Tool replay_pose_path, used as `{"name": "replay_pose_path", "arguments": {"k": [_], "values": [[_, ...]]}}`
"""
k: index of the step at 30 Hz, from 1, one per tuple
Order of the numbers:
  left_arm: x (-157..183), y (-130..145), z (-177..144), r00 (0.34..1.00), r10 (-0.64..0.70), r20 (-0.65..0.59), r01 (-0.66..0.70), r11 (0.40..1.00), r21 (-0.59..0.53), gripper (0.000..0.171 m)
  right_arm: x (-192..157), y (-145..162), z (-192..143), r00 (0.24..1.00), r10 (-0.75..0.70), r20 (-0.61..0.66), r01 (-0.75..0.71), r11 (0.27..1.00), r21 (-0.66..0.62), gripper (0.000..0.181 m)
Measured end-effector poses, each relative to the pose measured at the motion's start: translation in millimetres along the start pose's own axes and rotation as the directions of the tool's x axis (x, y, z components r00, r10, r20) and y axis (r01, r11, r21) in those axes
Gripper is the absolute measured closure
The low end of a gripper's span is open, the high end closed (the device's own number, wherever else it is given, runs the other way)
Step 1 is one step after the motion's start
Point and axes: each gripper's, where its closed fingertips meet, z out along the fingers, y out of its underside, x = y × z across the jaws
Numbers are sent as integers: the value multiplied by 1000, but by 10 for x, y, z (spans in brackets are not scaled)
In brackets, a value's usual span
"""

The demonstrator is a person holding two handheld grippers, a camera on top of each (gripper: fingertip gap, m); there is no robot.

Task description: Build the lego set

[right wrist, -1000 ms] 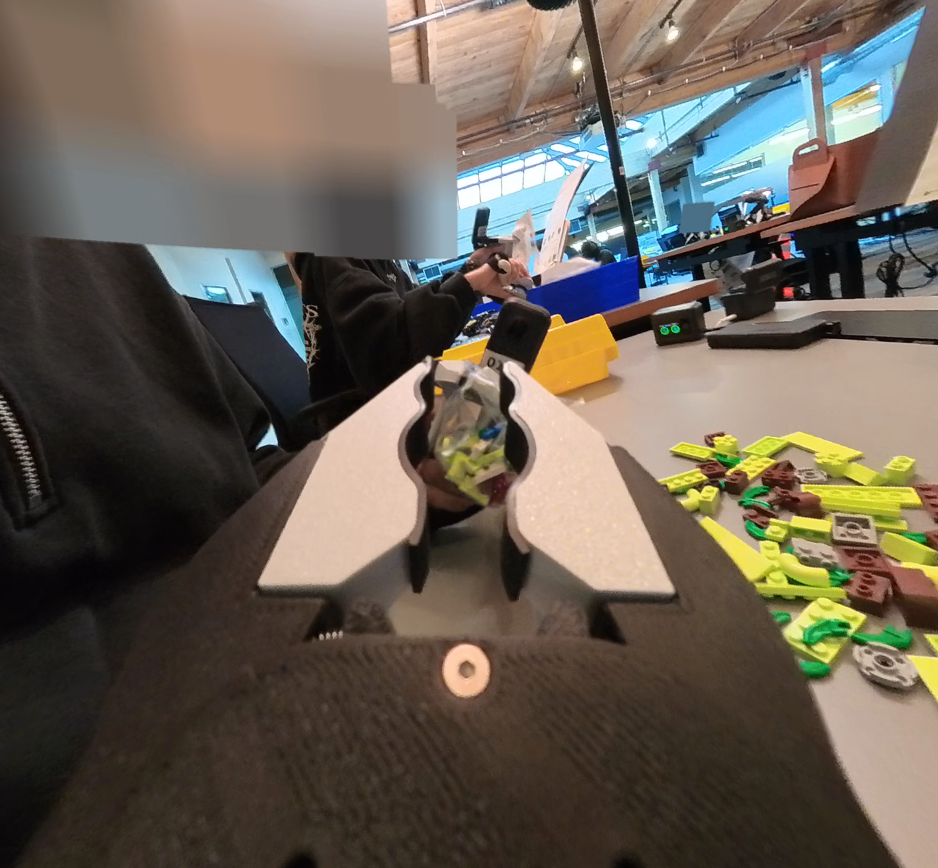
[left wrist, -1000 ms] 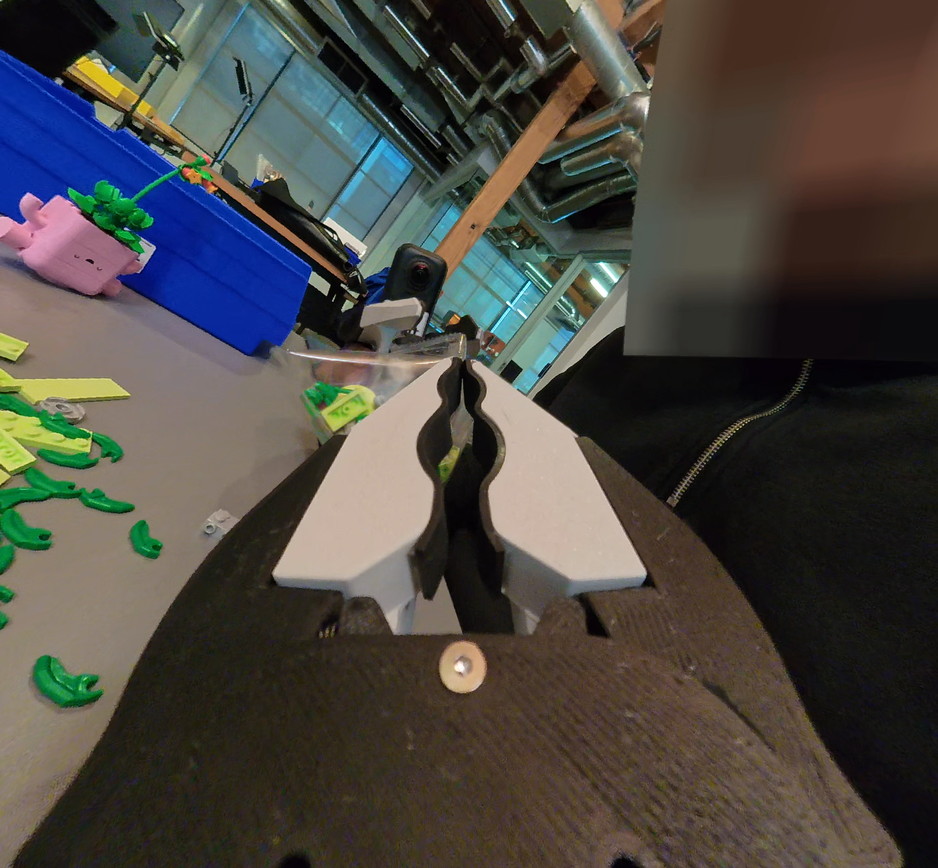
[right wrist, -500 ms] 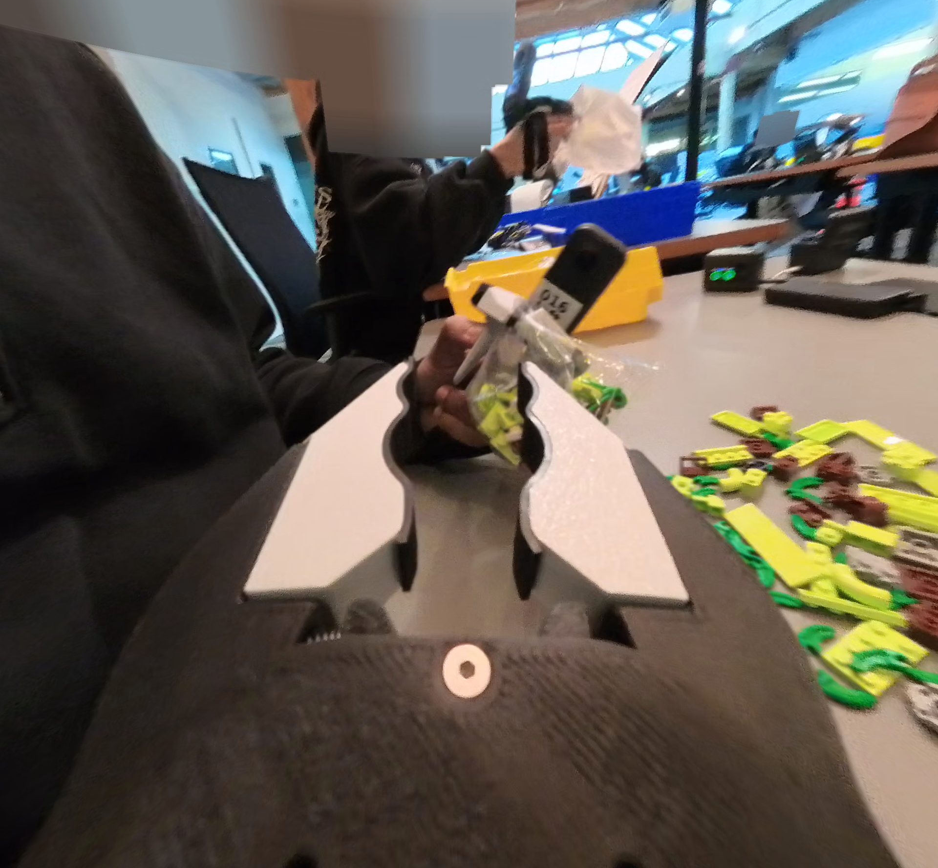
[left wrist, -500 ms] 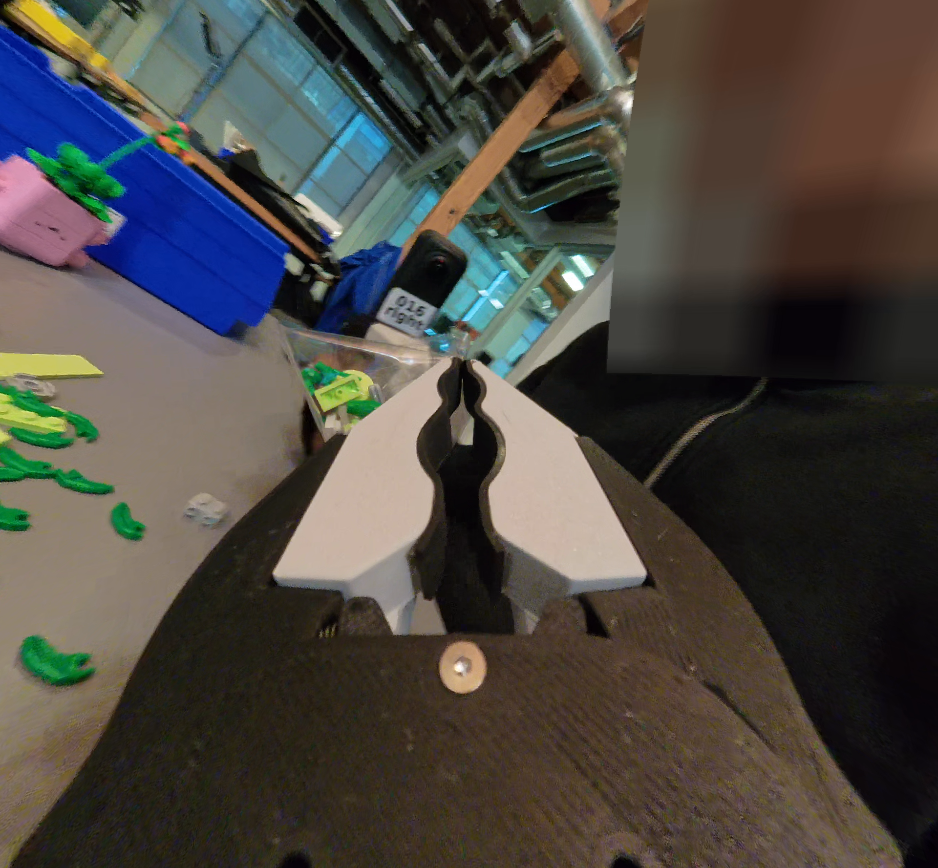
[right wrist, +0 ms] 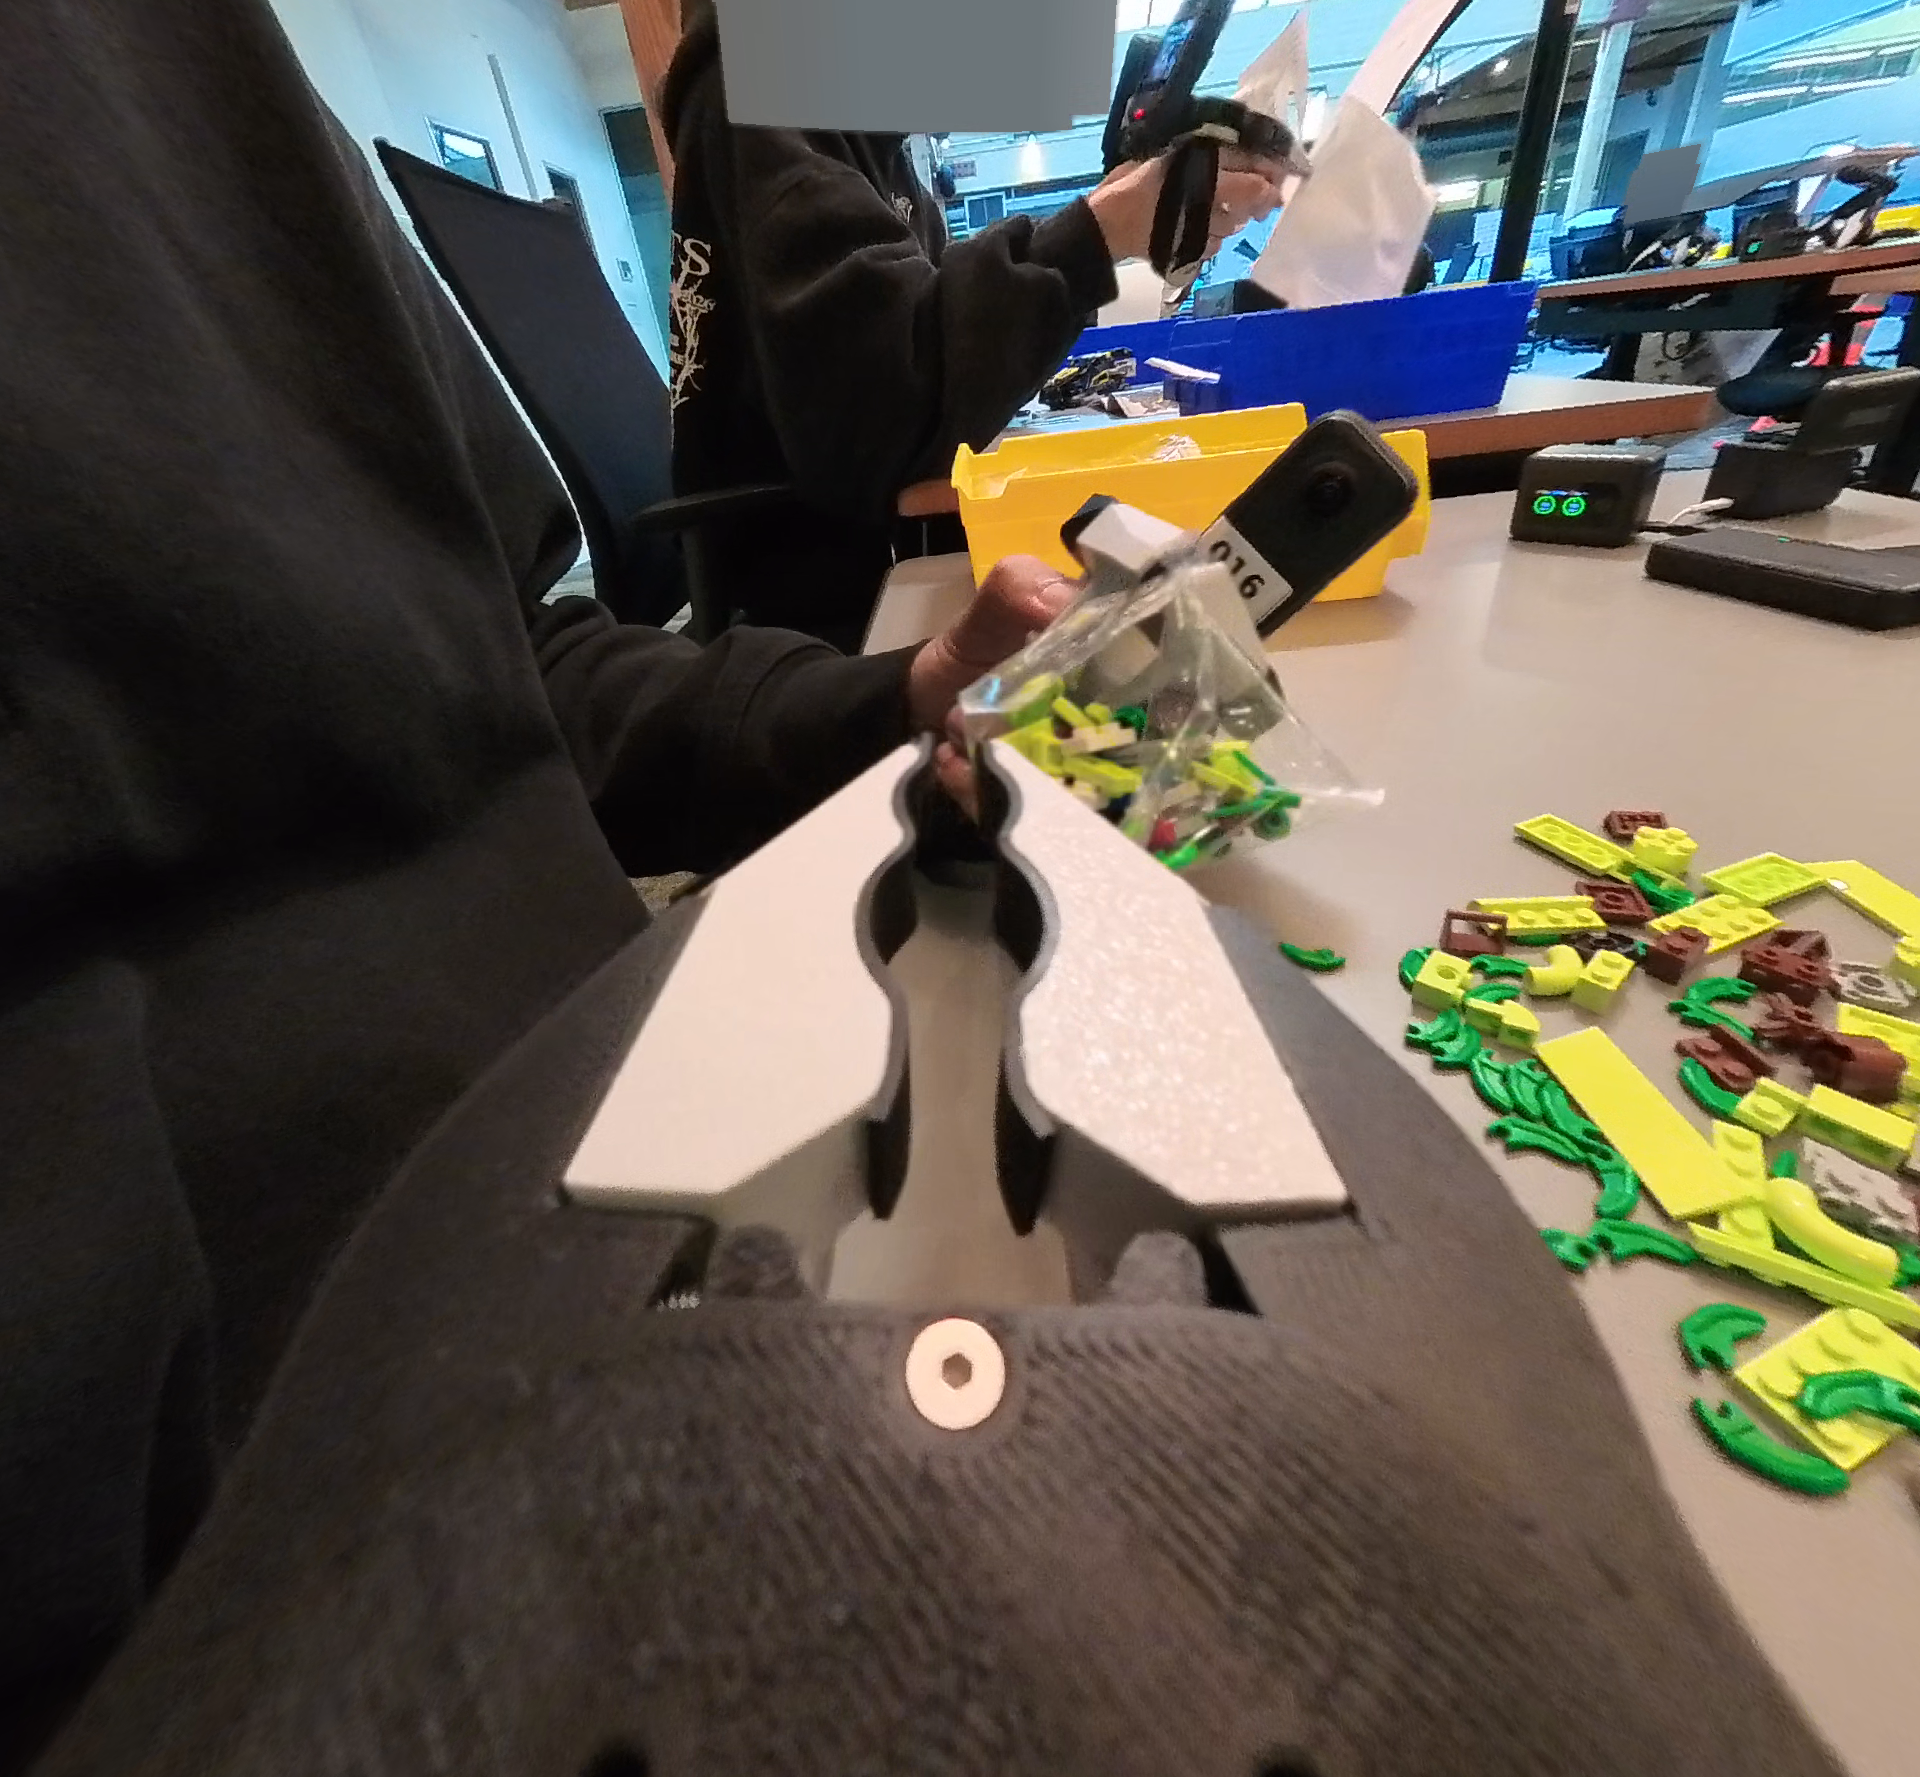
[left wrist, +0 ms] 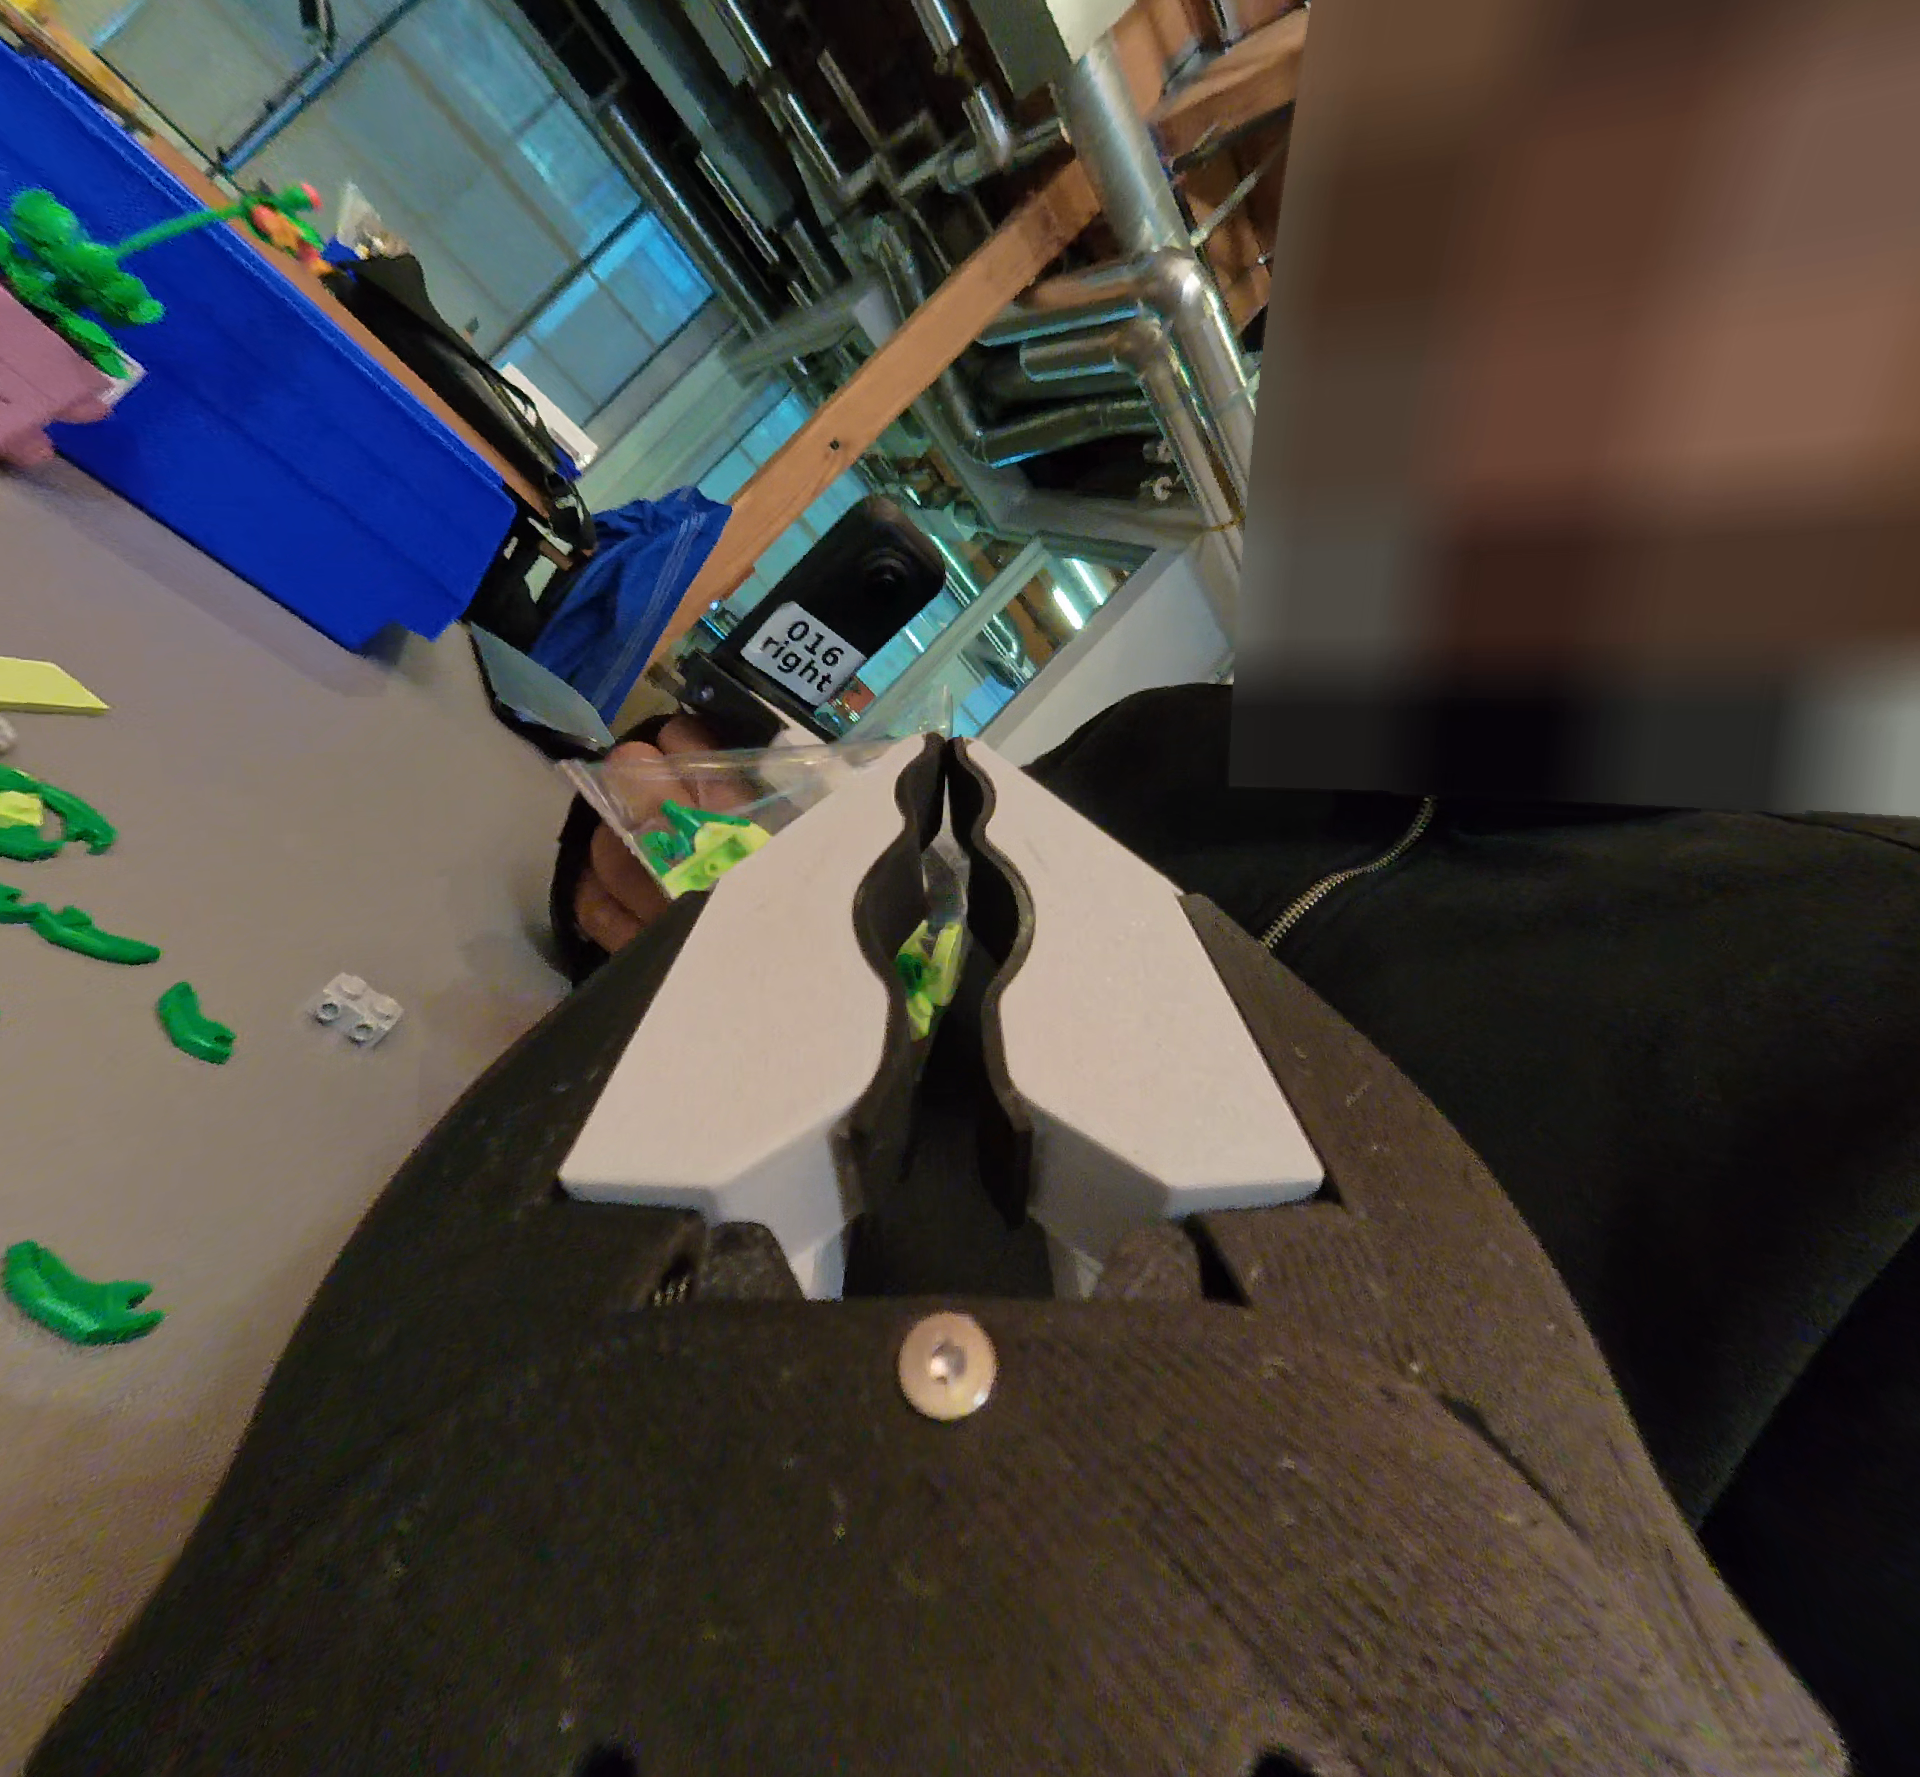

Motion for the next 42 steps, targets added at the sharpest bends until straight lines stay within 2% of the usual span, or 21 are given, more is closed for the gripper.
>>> {"name": "replay_pose_path", "arguments": {"k": [1, 7, 12, 13, 17, 21, 23, 27, 32, 33, 34, 35, 39, 42], "values": [[-6, -22, -18, 1000, 6, 8, -6, 1000, 12, 171, -8, 6, 2, 1000, -6, 2, 6, 1000, -4, 181], [-5, -102, -80, 1000, 9, 6, -9, 998, 62, 171, 15, 8, 2, 999, -31, -27, 31, 999, -8, 181], [-21, -71, -60, 1000, 11, 17, -12, 999, 44, 171, 13, -17, -15, 999, -34, -25, 34, 999, 7, 181], [-21, -70, -61, 1000, 4, 12, -5, 999, 45, 171, 25, -28, -20, 999, -31, -32, 32, 999, 15, 175], [-5, -79, -65, 1000, 0, -2, 0, 999, 52, 171, 86, -172, -103, 997, -23, -73, 30, 995, 99, 158], [13, -71, -55, 1000, -2, -15, 2, 999, 47, 171, 257, -355, -296, 986, 24, -163, 12, 976, 218, 155], [3, -53, -42, 1000, -4, -11, 4, 999, 37, 171, 396, -369, -381, 970, 60, -234, -2, 971, 240, 155], [-28, -12, -12, 1000, -4, 4, 4, 1000, 16, 171, 447, -288, -348, 958, 36, -284, 17, 983, 181, 154], [-50, 54, 28, 1000, -1, 18, 1, 1000, -24, 171, 444, -10, -141, 929, -129, -348, 120, 992, -48, 158], [-60, 71, 36, 1000, 0, 23, 0, 999, -33, 171, 452, 25, -122, 920, -156, -360, 136, 987, -80, 164], [-74, 85, 42, 1000, 1, 31, 0, 999, -41, 171, 475, 49, -121, 907, -178, -382, 148, 983, -107, 180], [-91, 96, 46, 999, 1, 40, 1, 999, -47, 171, 491, 55, -132, 894, -199, -401, 161, 979, -126, 181], [-175, 78, 21, 995, 12, 99, -8, 999, -38, 171, 516, -163, -278, 853, -211, -477, 219, 975, -41, 181], [-234, 120, 37, 988, 41, 146, -31, 997, -70, 171, 569, -143, -306, 864, -154, -479, 165, 986, -20, 181]]}}
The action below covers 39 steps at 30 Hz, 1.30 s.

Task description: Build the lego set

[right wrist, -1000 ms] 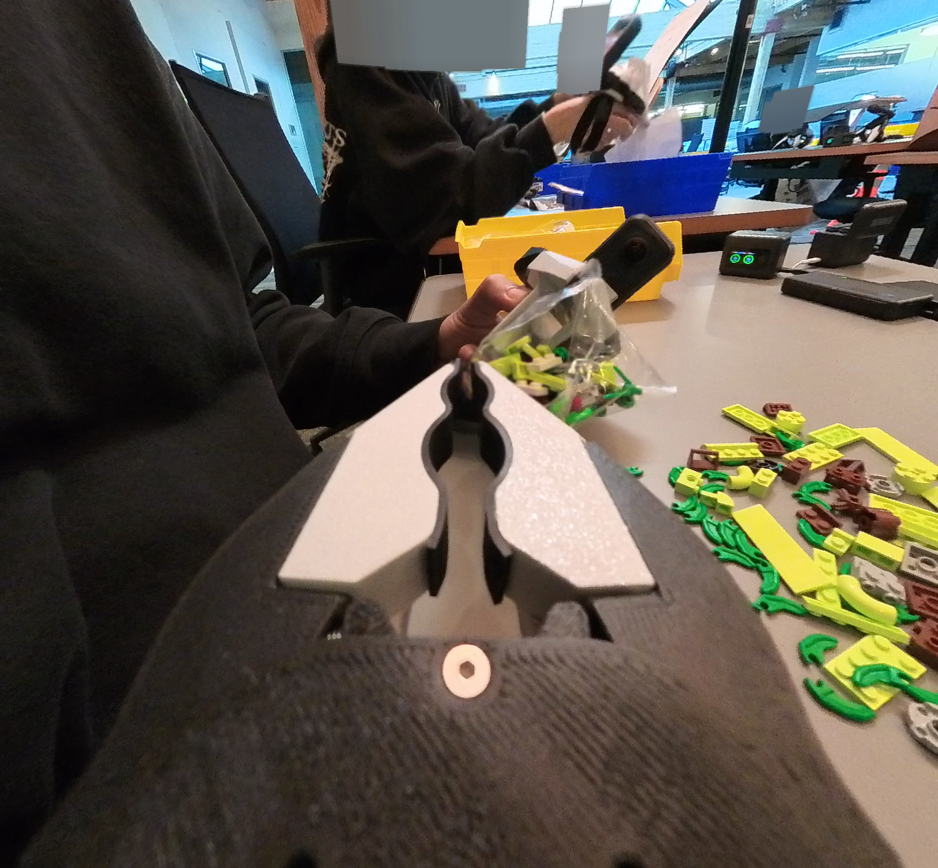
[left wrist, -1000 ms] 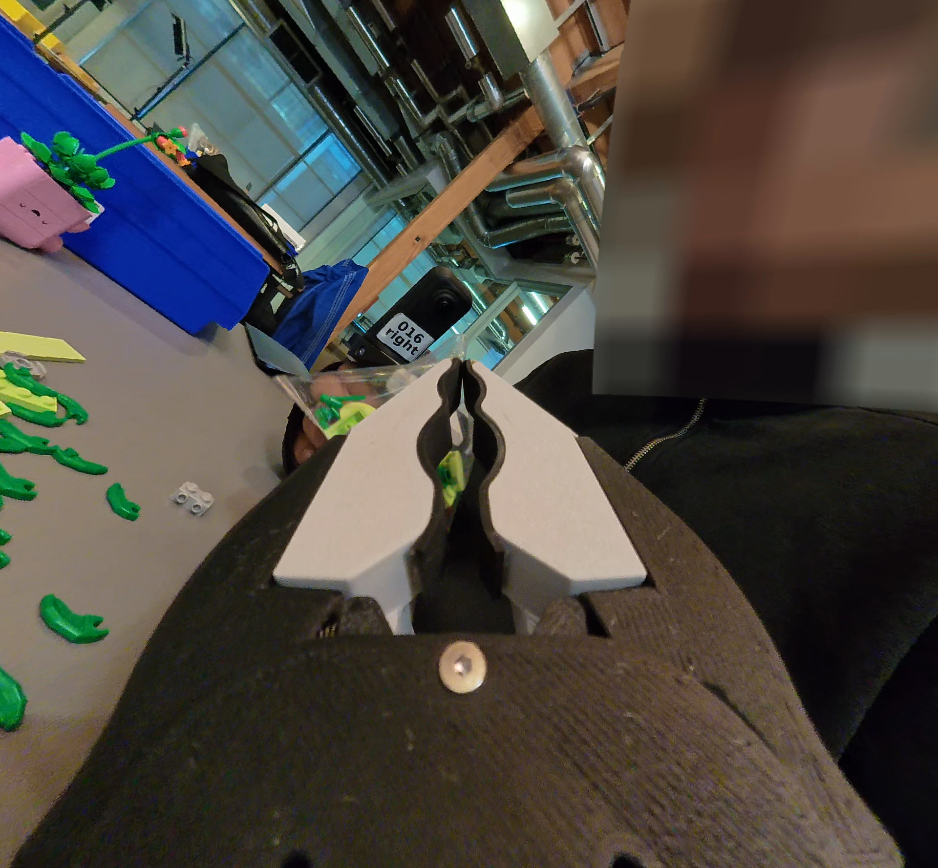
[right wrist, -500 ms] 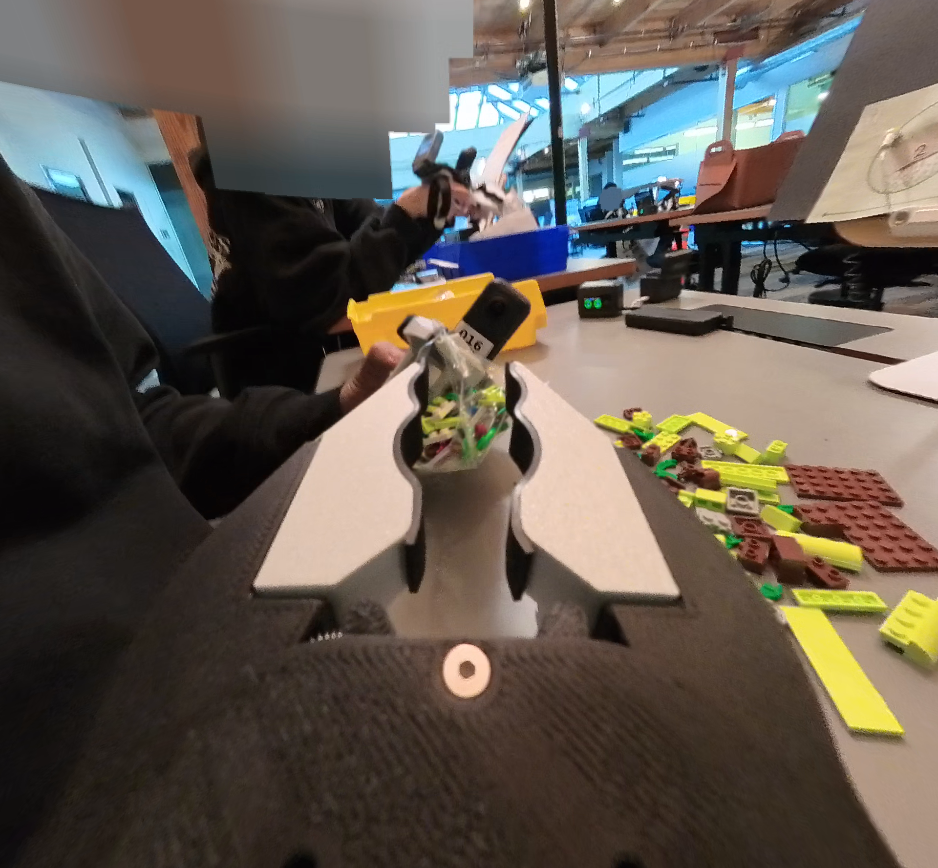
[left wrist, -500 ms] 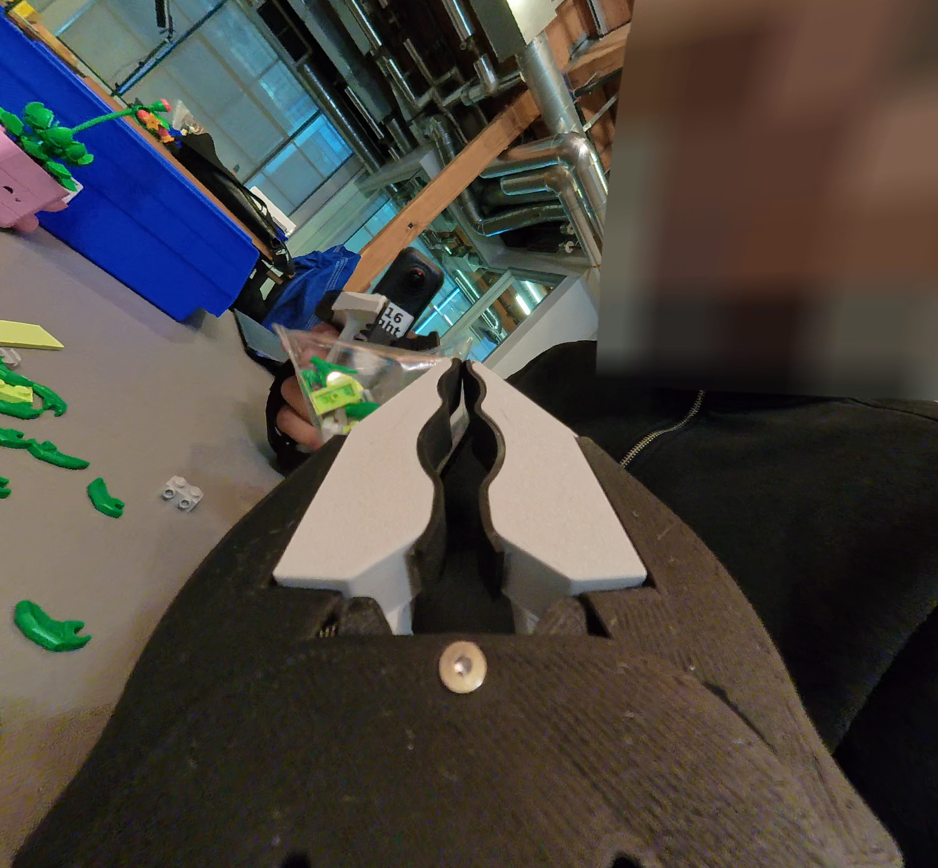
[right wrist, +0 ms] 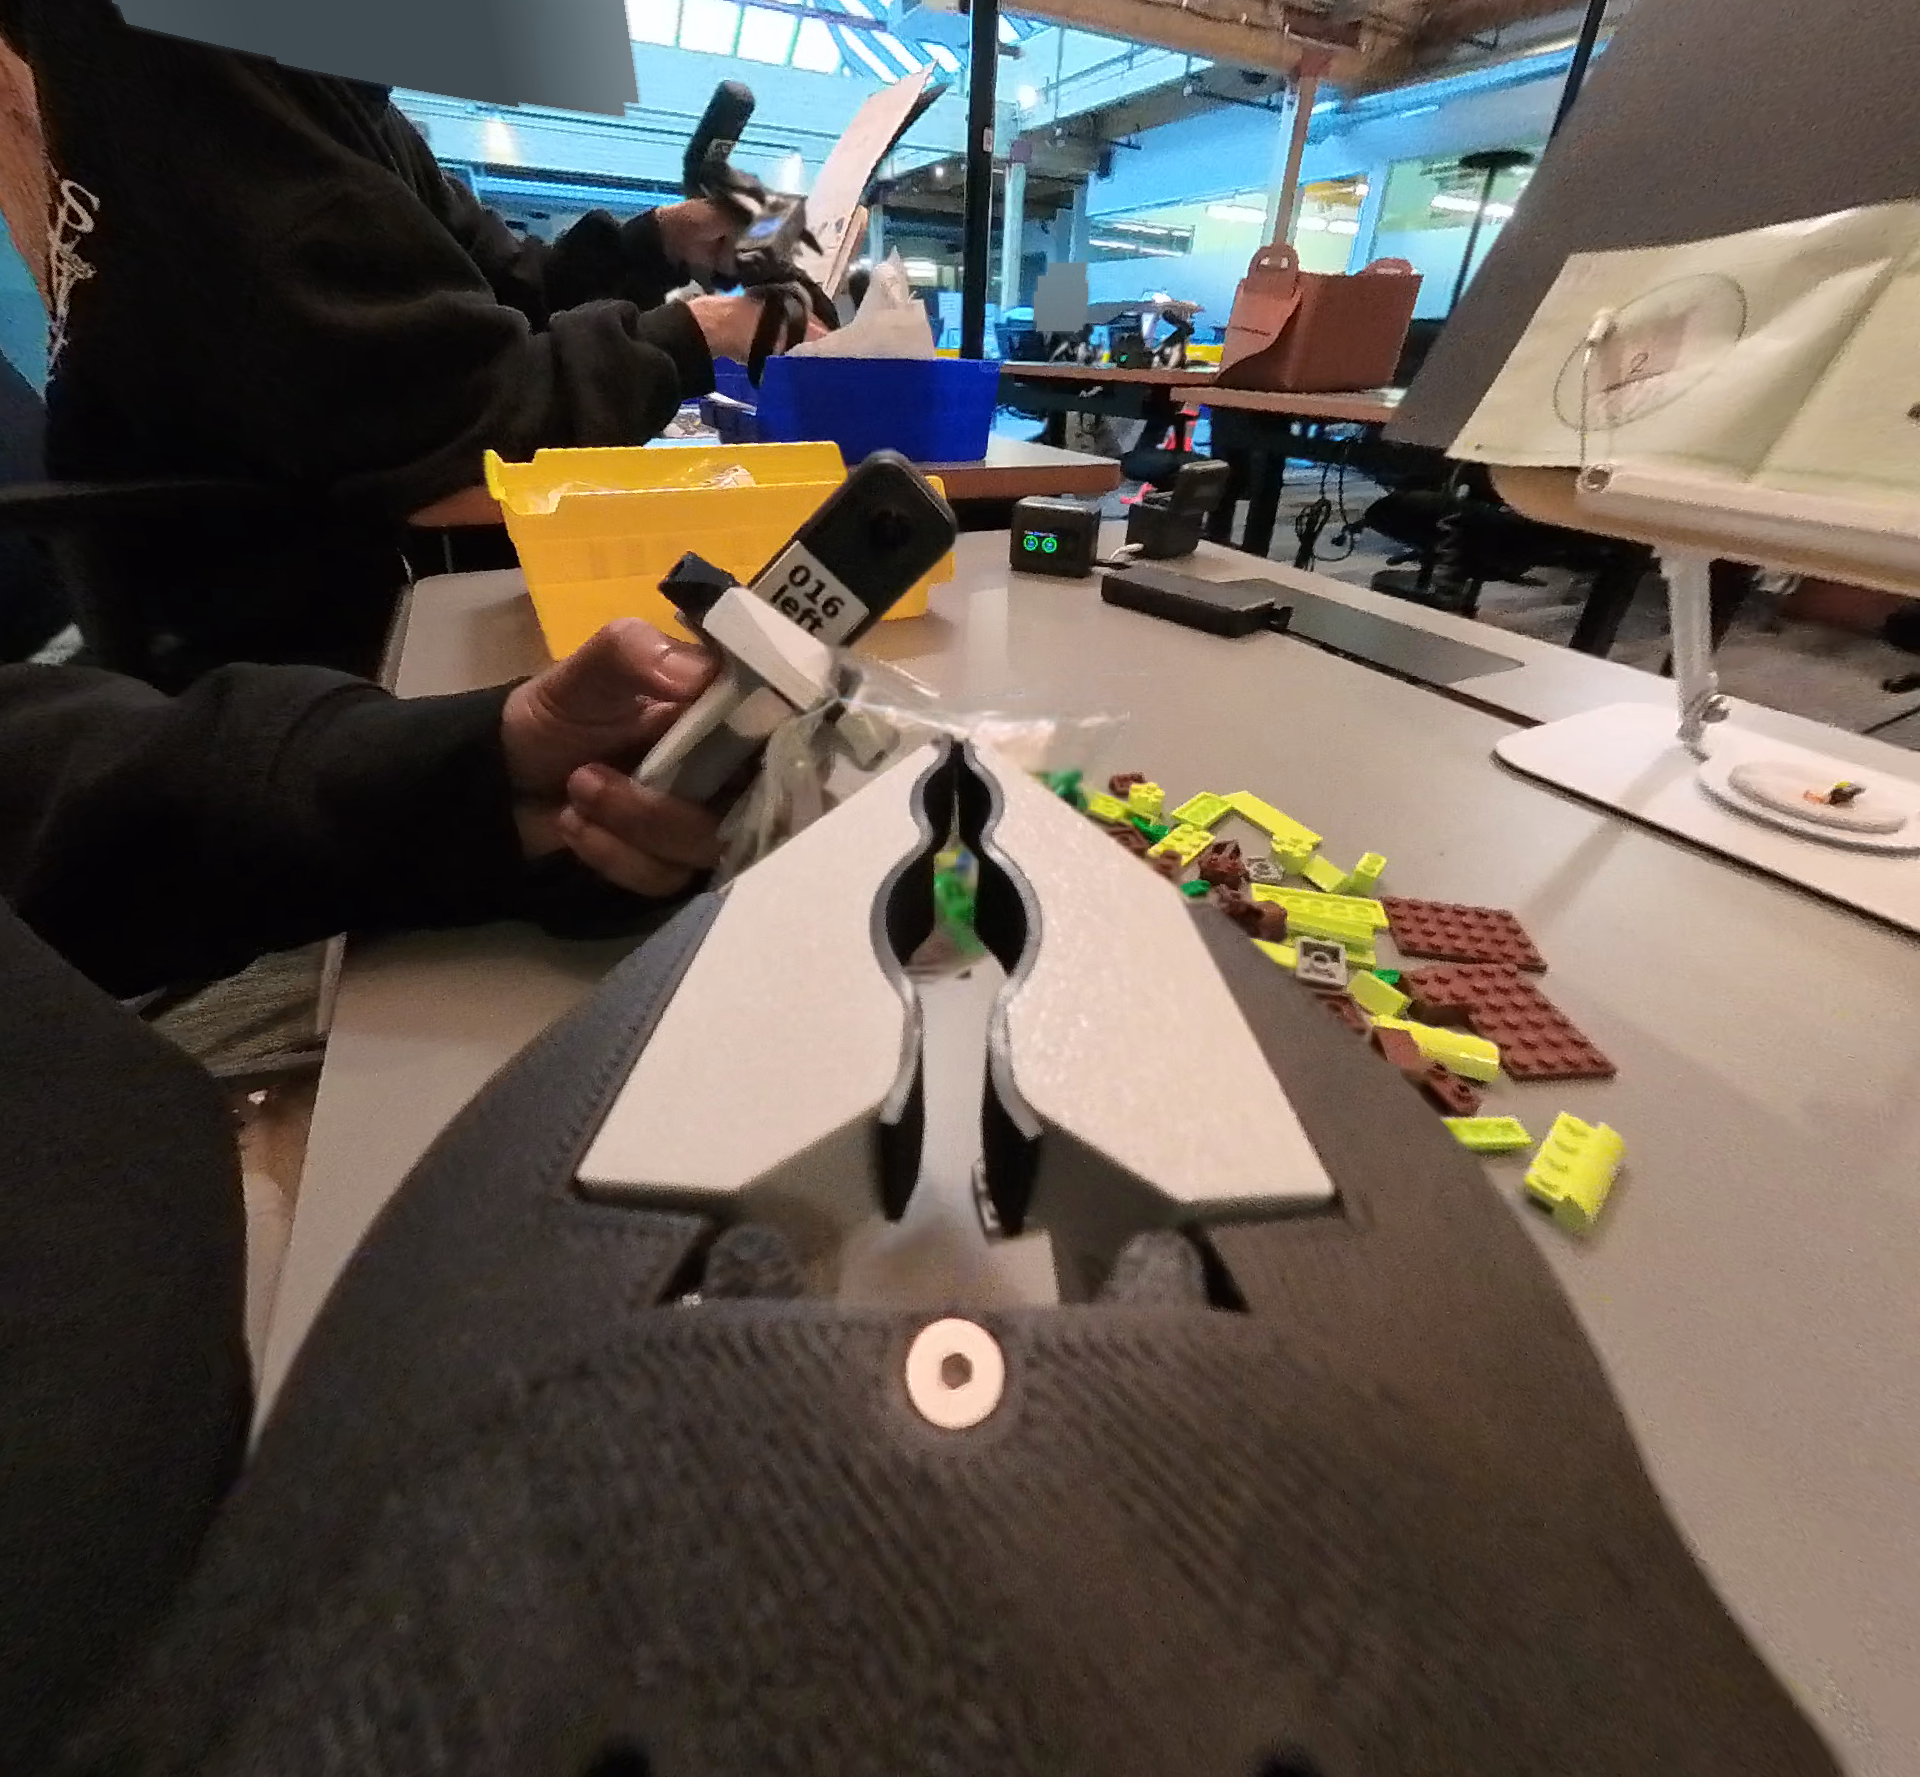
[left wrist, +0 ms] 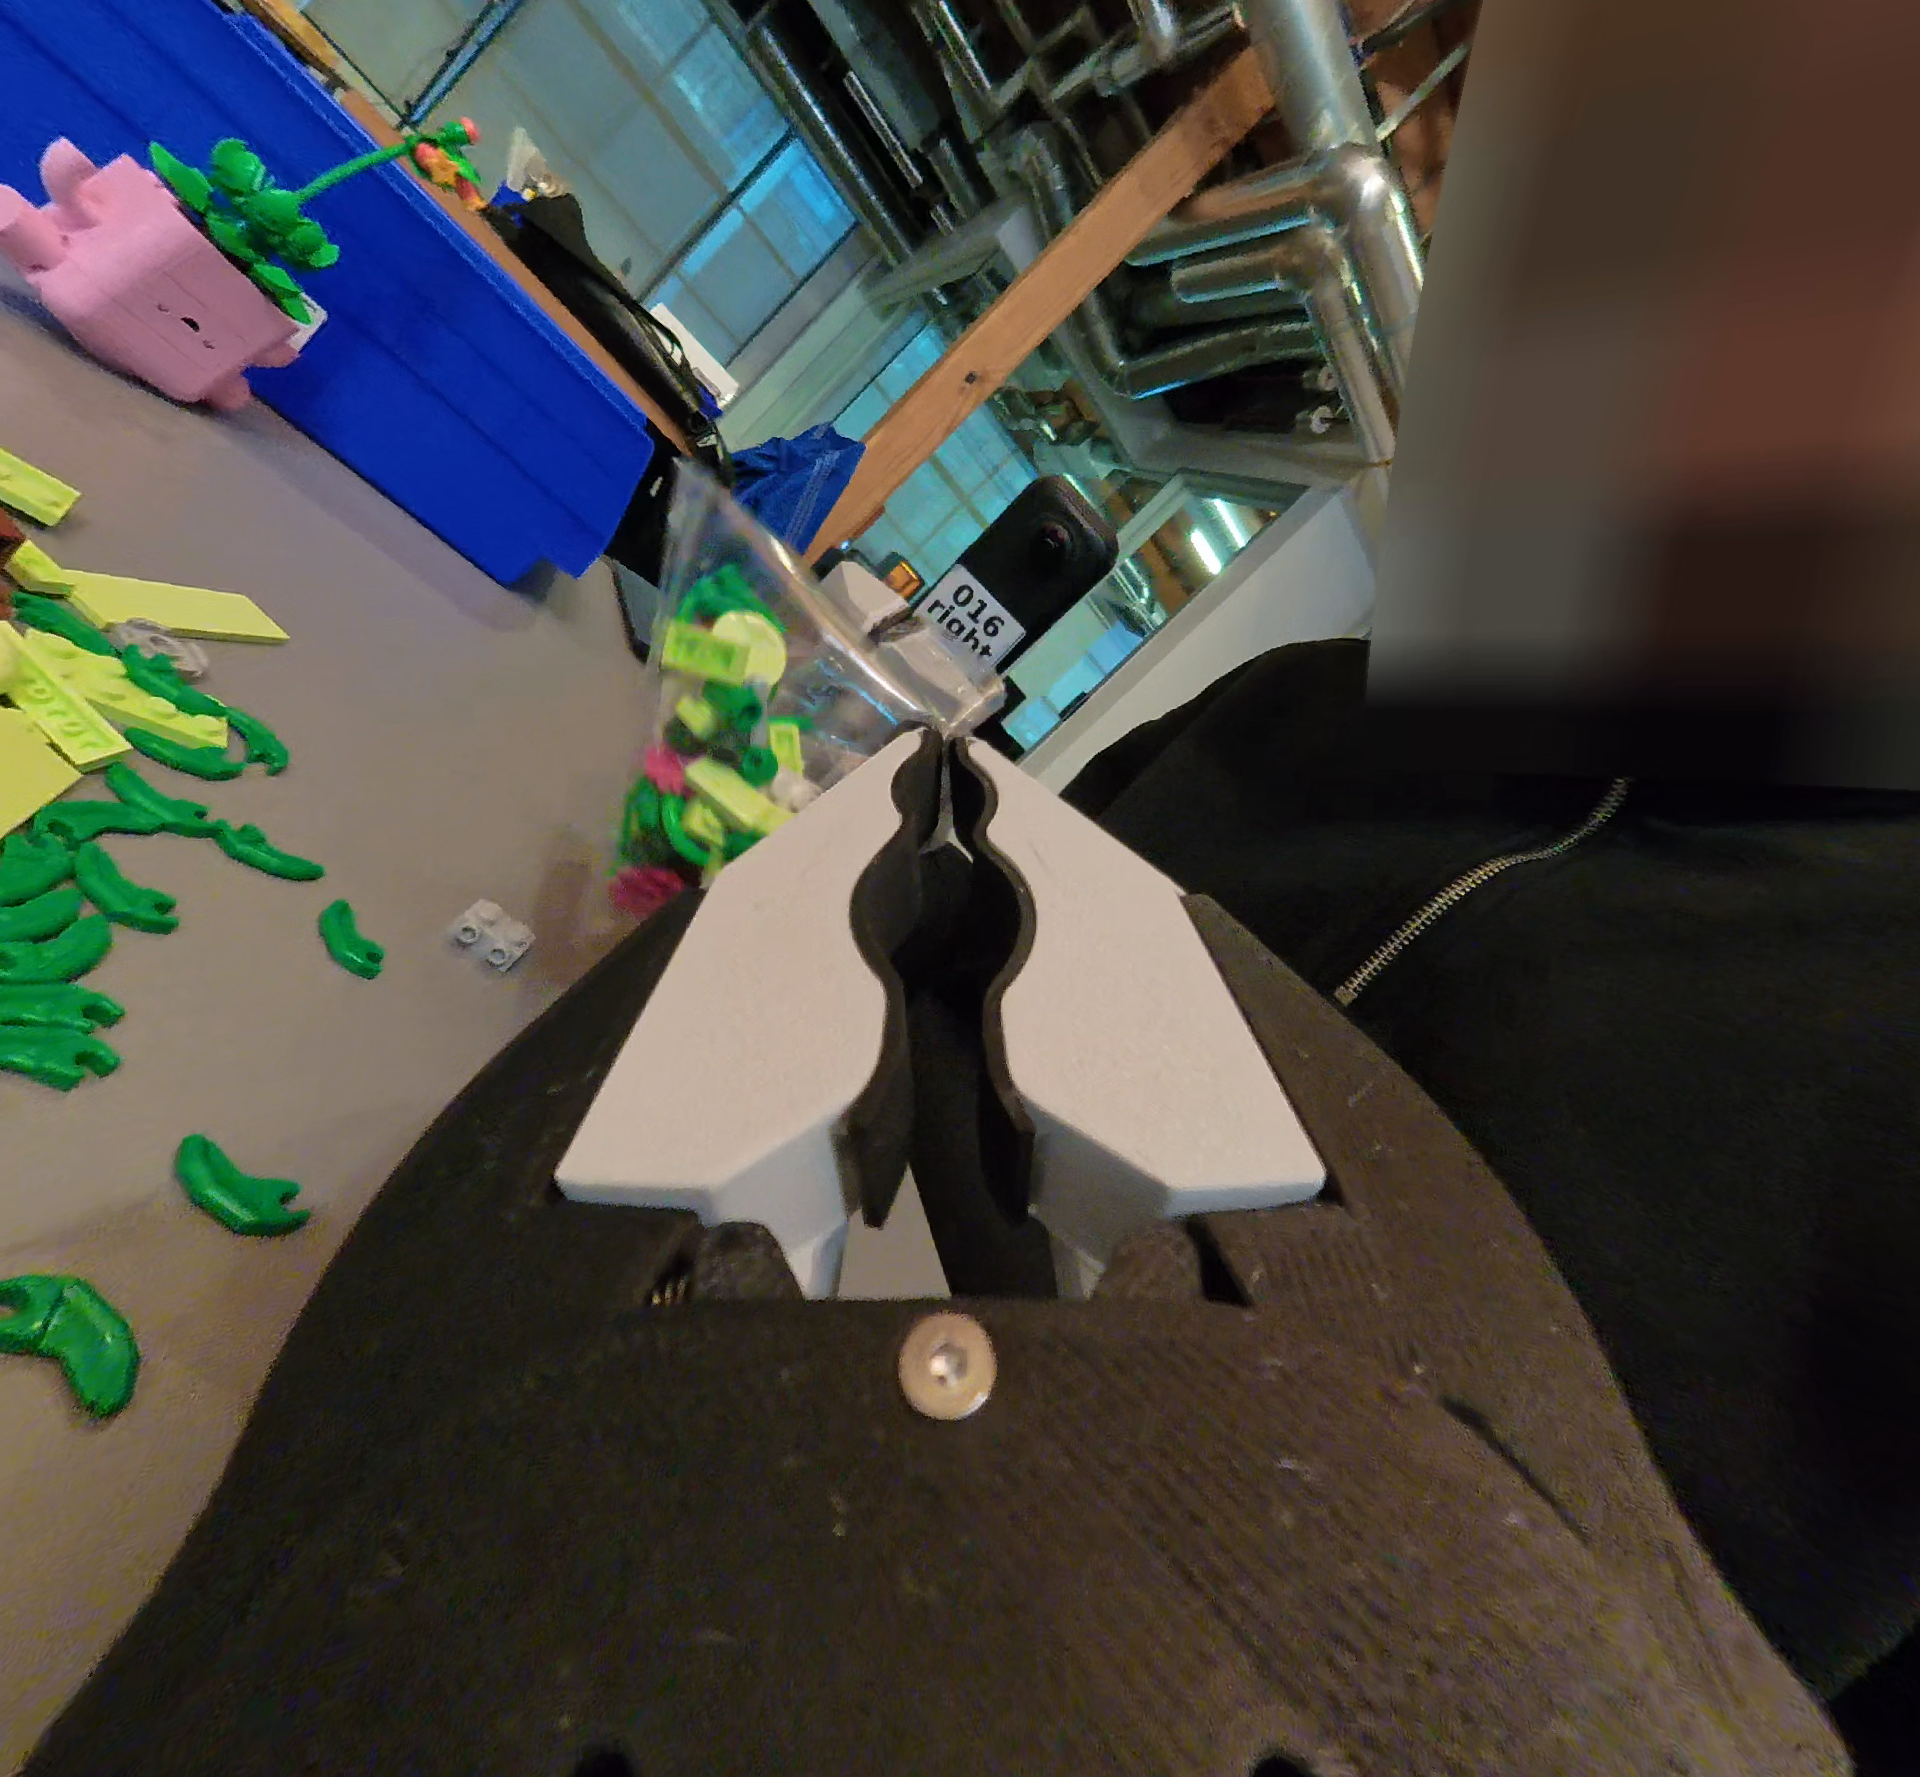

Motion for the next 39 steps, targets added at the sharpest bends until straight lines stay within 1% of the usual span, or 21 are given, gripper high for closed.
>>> {"name": "replay_pose_path", "arguments": {"k": [1, 2, 6, 8, 10, 12, 14, 18, 20, 21, 25, 27, 28, 30, 32, 36, 39], "values": [[-9, -8, -3, 1000, 4, 8, -4, 1000, 5, 171, 3, -5, -2, 1000, 11, 4, -11, 1000, 3, 181], [-29, -28, -14, 1000, 4, 22, -5, 1000, 17, 167, 8, -22, -11, 1000, 12, 2, -12, 1000, 14, 181], [-109, -181, -105, 997, -10, 71, 2, 993, 116, 138, -31, -82, -32, 1000, 11, 24, -12, 999, 51, 181], [-155, -214, -129, 996, -36, 86, 23, 989, 145, 126, -43, -109, -37, 1000, 10, 28, -12, 998, 65, 181], [-193, -168, -91, 994, -73, 85, 62, 990, 126, 116, -72, -185, -63, 999, 14, 46, -19, 994, 110, 181], [-208, -61, -4, 992, -98, 76, 93, 993, 72, 109, -100, -233, -82, 997, 30, 75, -41, 989, 141, 181], [-200, 31, 83, 993, -88, 74, 86, 996, 24, 110, -122, -241, -86, 993, 54, 107, -69, 987, 146, 181], [-146, 107, 154, 996, -80, 45, 81, 997, -19, 118, -154, -275, -108, 984, 85, 156, -111, 980, 165, 181], [-122, 81, 146, 997, -78, 30, 78, 997, -5, 123, -173, -277, -111, 976, 107, 187, -139, 976, 165, 181], [-103, 56, 134, 997, -74, 20, 74, 997, 8, 128, -175, -271, -109, 973, 120, 198, -153, 975, 160, 181], [-62, -68, 64, 998, -61, 1, 60, 995, 77, 140, -178, -250, -101, 962, 153, 224, -188, 971, 147, 181], [-55, -100, 39, 999, -54, 0, 53, 994, 95, 149, -187, -238, -92, 959, 160, 234, -196, 971, 138, 181], [-62, -102, 35, 999, -51, 7, 50, 994, 96, 152, -197, -227, -85, 957, 163, 240, -199, 971, 131, 181], [-84, -73, 43, 998, -53, 21, 51, 996, 78, 166, -226, -215, -74, 952, 166, 256, -202, 972, 121, 181], [-74, -50, 54, 998, -61, 11, 60, 996, 64, 171, -225, -216, -71, 953, 164, 253, -200, 972, 123, 181], [-38, -70, 31, 999, -31, 16, 30, 998, 60, 171, -168, -210, -67, 952, 193, 238, -228, 965, 127, 181], [9, -182, -49, 1000, -7, 11, 6, 994, 110, 171, -95, -156, -31, 946, 246, 213, -272, 956, 107, 168]]}}
